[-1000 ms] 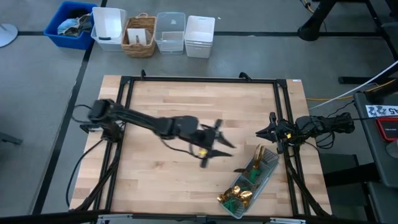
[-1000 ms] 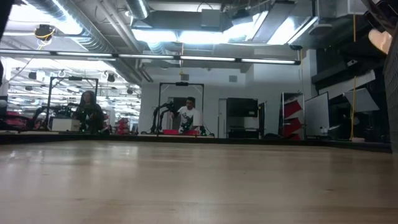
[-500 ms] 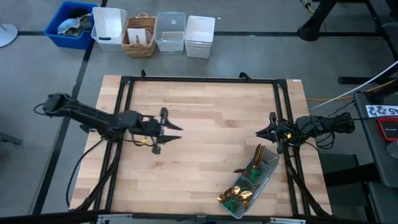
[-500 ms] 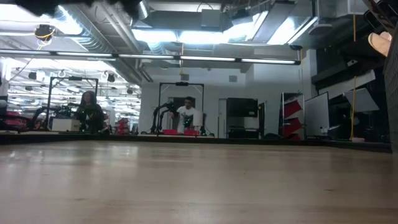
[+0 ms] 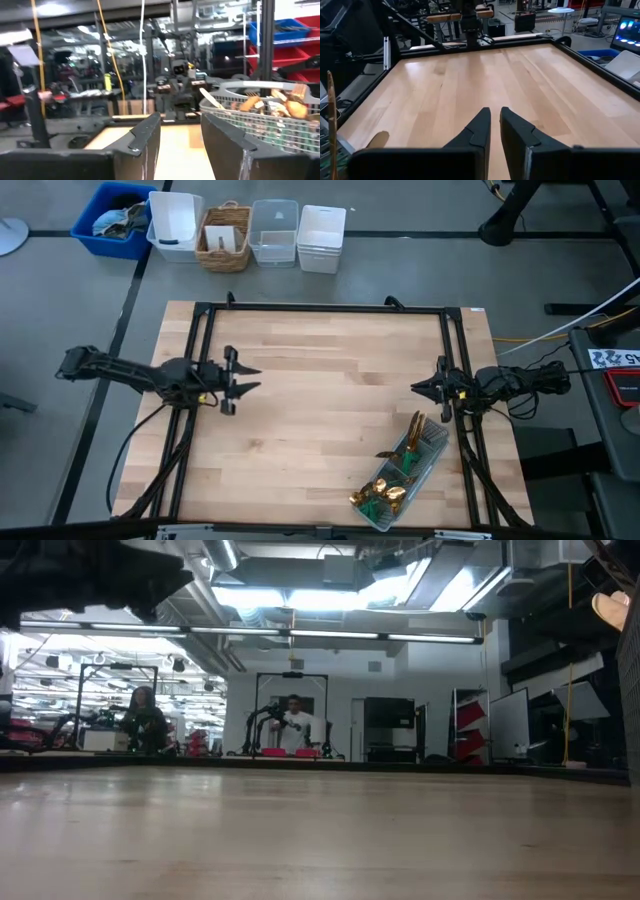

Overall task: Sort silverware
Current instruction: Return to Home Position

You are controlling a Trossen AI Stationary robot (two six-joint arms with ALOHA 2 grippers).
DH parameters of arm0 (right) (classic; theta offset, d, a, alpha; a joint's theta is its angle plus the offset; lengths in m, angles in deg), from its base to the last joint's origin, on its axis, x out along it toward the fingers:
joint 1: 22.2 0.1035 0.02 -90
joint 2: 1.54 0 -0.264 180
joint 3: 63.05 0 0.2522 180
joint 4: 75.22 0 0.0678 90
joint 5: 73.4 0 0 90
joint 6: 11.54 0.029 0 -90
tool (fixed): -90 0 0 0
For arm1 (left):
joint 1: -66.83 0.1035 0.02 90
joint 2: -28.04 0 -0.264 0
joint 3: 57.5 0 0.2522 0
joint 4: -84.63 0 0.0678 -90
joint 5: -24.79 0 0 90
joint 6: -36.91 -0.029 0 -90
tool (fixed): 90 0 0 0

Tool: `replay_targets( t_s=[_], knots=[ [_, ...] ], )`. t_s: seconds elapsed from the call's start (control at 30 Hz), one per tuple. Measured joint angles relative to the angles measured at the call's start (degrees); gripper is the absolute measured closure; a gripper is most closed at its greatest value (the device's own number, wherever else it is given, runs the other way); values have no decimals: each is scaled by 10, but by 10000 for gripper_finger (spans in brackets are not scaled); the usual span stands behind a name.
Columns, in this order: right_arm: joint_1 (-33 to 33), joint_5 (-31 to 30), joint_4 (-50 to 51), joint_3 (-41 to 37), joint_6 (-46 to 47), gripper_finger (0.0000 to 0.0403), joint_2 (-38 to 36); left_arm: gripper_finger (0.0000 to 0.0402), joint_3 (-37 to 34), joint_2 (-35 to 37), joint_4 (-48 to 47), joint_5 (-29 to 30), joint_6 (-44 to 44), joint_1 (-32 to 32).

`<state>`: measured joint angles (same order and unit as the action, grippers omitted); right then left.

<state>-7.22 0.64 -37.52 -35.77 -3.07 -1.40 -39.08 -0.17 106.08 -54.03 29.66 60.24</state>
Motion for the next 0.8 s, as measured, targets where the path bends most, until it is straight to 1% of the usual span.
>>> replay_targets(
  t_s=[0.17, 0.33, 0.5, 0.7, 0.8],
  knots=[
    [0, 0, 2, 0, 23, 359, 0, 267, -41, 86, -9, 0, -12, 18],
    [0, 0, 1, 0, 31, 359, 0, 267, -41, 153, -102, 16, -15, 34],
    [0, 1, -18, 0, 31, 359, 0, 267, -41, 209, -168, 39, -2, 50],
    [0, 0, -55, 0, 8, 359, 0, 267, -41, 276, -205, 41, -13, 65],
    [0, 1, -62, 0, 5, 359, 0, 267, -41, 280, -205, 43, -26, 72]
  ],
)
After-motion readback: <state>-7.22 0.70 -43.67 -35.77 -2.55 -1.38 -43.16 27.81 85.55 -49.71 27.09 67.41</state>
